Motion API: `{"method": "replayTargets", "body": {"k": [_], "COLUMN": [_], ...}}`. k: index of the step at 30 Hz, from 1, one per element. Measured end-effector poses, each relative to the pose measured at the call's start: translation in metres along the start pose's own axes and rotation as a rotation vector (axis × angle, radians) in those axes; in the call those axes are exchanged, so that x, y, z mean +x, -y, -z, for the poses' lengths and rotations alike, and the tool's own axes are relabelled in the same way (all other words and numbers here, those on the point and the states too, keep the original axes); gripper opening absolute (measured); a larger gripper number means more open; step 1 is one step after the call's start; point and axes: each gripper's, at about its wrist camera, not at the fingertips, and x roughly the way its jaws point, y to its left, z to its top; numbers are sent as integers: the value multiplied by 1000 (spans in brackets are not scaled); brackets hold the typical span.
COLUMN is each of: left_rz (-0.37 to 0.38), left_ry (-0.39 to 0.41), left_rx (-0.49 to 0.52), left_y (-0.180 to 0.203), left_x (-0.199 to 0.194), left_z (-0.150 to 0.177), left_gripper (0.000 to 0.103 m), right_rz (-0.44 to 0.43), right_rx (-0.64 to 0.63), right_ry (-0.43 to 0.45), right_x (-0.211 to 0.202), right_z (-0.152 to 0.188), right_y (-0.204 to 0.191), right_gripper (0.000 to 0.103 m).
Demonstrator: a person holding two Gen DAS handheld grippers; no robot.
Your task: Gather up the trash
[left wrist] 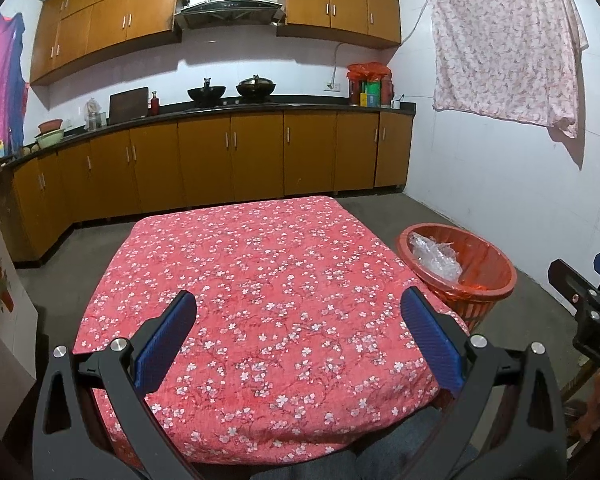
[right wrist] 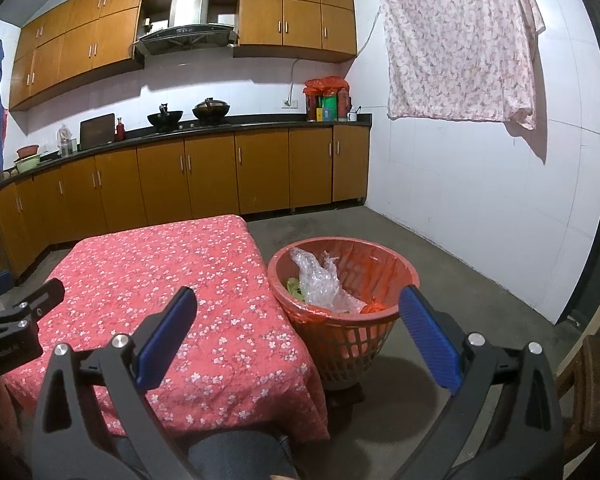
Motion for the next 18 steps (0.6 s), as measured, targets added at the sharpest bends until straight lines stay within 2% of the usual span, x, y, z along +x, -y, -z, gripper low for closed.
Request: {"method": "replayTargets", "body": {"k": [18], "left_rz": [7], "left_ry": [2], "left_rx": [-2], "left_y": [1], "left_x": [-2], "left_z": [-4], "left_gripper": [101], "right_rz": [8], "right_rx": [15], "right_ry": [-1], "right_x": [0], "right_z": [-1], "right_y": [3], "right_gripper": [99]}}
